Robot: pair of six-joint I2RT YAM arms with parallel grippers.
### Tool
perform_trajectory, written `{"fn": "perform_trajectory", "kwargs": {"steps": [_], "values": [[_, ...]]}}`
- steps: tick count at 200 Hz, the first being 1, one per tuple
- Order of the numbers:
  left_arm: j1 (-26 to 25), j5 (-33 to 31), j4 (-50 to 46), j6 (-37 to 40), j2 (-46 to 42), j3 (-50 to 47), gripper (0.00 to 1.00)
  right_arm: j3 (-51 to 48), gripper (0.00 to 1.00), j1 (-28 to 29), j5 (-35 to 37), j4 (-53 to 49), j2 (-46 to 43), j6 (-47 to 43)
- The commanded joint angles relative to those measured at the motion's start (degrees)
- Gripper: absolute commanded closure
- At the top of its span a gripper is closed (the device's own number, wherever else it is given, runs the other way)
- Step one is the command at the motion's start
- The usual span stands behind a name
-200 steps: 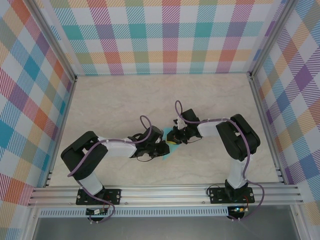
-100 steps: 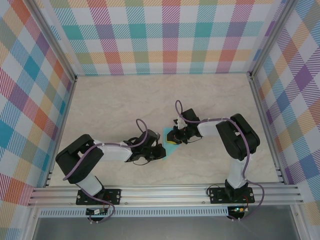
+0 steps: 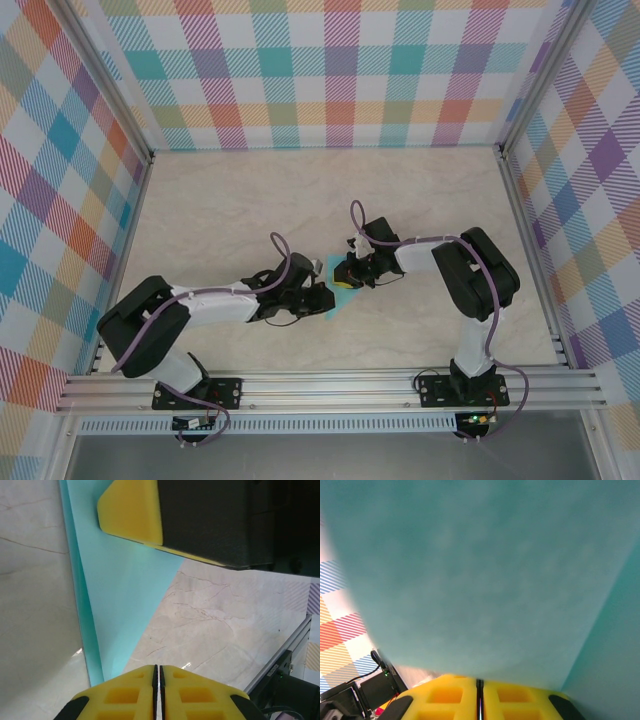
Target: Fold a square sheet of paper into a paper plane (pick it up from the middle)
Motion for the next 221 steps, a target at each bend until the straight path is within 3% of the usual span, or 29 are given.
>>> {"fn": "perform_trajectory", "kwargs": {"steps": [1, 136, 221], "values": [[-0.5, 2.2, 0.7, 0.2, 2.4, 0.7, 0.88, -1.9, 0.90, -0.2, 8.0, -5.1, 5.4, -0.9], [-0.8, -0.7, -6.0, 1.8, 3.8, -1.5, 0.90, -1.4, 0.90, -0.2, 7.8, -4.9, 6.1, -0.8], [-2.5, 2.5, -6.3, 1.9, 5.4, -3.3, 0.91, -1.2, 0.90, -0.2, 8.0, -5.4, 6.7, -0.7]]}}
